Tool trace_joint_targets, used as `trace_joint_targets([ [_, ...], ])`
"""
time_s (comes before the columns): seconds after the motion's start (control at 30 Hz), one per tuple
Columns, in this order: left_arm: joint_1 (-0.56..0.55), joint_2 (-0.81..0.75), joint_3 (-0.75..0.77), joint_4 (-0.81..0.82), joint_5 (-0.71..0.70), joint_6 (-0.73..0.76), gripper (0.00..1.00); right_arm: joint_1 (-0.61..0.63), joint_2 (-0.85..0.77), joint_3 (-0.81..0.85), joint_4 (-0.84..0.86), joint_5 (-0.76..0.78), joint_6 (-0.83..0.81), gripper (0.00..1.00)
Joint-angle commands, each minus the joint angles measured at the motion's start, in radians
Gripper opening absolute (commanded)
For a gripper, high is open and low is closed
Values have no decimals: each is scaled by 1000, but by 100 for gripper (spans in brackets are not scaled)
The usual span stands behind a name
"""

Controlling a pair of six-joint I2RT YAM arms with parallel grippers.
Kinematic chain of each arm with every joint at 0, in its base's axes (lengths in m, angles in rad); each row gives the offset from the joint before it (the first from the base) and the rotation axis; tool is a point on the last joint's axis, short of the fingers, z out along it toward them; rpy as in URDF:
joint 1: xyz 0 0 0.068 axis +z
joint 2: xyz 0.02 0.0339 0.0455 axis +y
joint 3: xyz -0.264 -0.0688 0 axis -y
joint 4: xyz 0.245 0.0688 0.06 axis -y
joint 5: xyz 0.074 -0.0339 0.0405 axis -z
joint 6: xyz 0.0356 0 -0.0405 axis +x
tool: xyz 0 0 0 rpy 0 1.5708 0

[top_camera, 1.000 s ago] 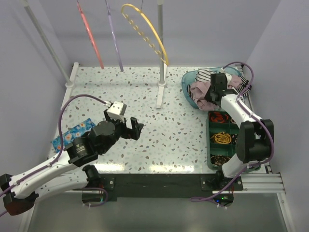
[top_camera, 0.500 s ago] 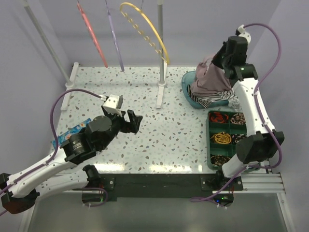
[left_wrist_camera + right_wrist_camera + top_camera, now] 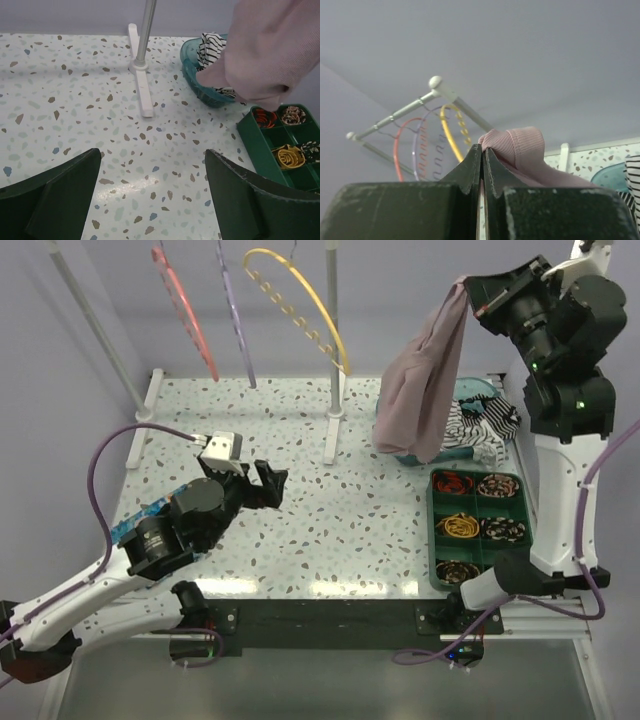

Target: Place the tank top on the hanger

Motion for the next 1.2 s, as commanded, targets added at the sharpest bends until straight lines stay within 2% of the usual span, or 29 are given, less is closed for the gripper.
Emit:
trace_joint_targets([
  [0.0, 6, -36, 57, 6, -46, -3, 91, -2, -136, -89, 84, -110, 83, 0],
  [0.07, 6, -43, 54, 5, -46, -9, 91, -2, -233, -208, 165, -171, 123, 0],
  [0.1, 6, -49, 51, 6, -46, -12, 91, 1, -265, -339, 184, -190, 133, 0],
  [0.17, 6, -51, 34, 8, -38, -29, 91, 40, -369, -499, 277, -236, 169, 0],
  [0.2, 7, -49, 26, 17, -34, -36, 91, 68, -394, -645, 303, -234, 175, 0],
  [0.23, 7, -45, 11, 18, -28, -50, 91, 112, -416, -708, 320, -171, 152, 0],
  [0.27, 7, -42, 6, 21, -25, -56, 91, 236, -436, -764, 330, -126, 134, 0],
  [0.33, 7, -25, -6, 22, -20, -79, 91, 373, -422, -890, 357, -43, 91, 0],
  [0.37, 6, -20, -8, 22, -18, -87, 91, 513, -404, -923, 363, 24, 78, 0],
  [0.43, 7, -7, -18, 15, -21, -114, 91, 657, -313, -984, 379, 101, 46, 0],
  [0.47, 6, -5, -24, 8, -26, -125, 92, 783, -275, -1006, 397, 164, 37, 0],
  [0.5, 7, -3, -30, 0, -32, -134, 92, 833, -208, -1041, 415, 178, 25, 0],
  [0.57, 7, -7, -47, -35, -52, -173, 92, 913, -148, -1073, 446, 184, -2, 13],
  [0.63, 7, -16, -76, -63, -70, -220, 92, 929, -132, -1148, 500, 177, 3, 22],
  [0.73, 7, -39, -139, -86, -75, -269, 92, 943, -193, -1268, 532, 215, -8, 23],
  [0.87, 7, -50, -214, -90, -80, -318, 92, 943, -281, -1357, 425, 361, -35, 24],
  [1.0, 7, -37, -268, -66, -83, -358, 91, 941, -276, -1351, 388, 410, -60, 34],
  [1.03, 6, -33, -273, -61, -89, -360, 91, 941, -264, -1339, 373, 448, -58, 44],
  [1.07, 7, -20, -279, -52, -95, -359, 92, 941, -235, -1333, 371, 475, -58, 47],
  [1.17, 30, 19, -294, -81, -114, -406, 91, 918, -157, -1311, 371, 488, -71, 51],
])
